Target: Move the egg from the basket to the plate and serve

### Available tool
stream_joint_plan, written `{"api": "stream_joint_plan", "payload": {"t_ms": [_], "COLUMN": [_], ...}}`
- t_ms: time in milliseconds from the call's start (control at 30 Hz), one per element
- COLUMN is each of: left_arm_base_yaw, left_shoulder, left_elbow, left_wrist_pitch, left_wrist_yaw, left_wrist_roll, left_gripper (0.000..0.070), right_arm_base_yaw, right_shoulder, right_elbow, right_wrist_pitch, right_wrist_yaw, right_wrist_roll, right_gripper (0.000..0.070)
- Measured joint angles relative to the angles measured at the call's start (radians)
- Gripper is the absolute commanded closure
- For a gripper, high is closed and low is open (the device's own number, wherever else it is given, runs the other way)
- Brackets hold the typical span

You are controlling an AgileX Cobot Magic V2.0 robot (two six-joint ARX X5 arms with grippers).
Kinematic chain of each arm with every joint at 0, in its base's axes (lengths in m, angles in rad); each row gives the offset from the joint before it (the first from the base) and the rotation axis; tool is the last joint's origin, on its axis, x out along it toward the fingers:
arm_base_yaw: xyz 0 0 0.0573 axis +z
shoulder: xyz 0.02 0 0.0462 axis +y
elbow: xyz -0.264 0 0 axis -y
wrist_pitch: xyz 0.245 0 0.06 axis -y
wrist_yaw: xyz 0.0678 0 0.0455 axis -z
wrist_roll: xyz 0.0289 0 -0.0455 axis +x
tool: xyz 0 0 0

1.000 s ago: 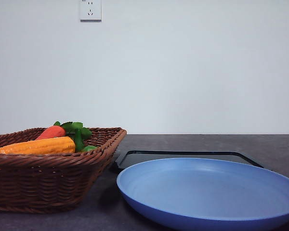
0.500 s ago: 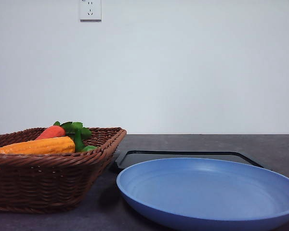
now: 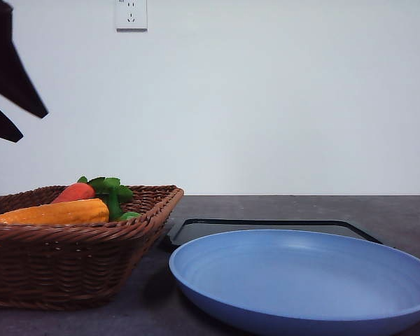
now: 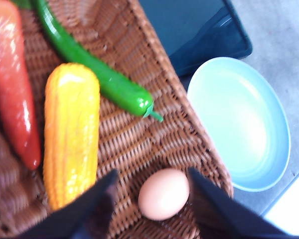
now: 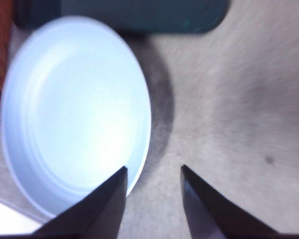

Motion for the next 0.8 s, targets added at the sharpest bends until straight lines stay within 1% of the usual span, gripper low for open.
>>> {"api": "stream_joint_plan", "payload": {"t_ms": [133,300,467,600,733,800], "left_arm_base_yaw": [-0.006,-0.010,-0.010,-0.010,-0.010,-0.012], "left_shoulder": [0.000,0.000,0.000,0.000,0.000,0.000], "left_elbow": [0.000,0.000,0.000,0.000,0.000,0.000], "left_wrist_pitch": [0.012,0.021,0.021,0.021,0.026,0.033], "left_wrist_yaw": [0.000,0.000,-0.001,-0.001,-0.001,-0.001], "left_wrist_roll": [0.000,0.000,0.000,0.000,0.000,0.000], "left_gripper": [0.0357,0.0358,0.0358,0.0358,0.0357,0.0338], "right_arm_base_yaw": [0.064,0.109,0.135,0.139,0.139,0.138], "right_shoulder": [0.066,0.171,0.267,0.295,0.291,0.275], "right_elbow": [-0.056,-0.065,-0.065,-0.065,-0.065,-0.065], "right_wrist_pitch": [0.123,0.243,0.332,0.352,0.358,0.355], "right_wrist_yaw": [0.000,0.000,0.000,0.000,0.000,0.000], "right_wrist_roll": [0.049,0.087,0.119,0.135,0.142,0.146], "right_gripper": [0.0467,0.0480,0.0575,0.0700,0.0700,0.0700]}}
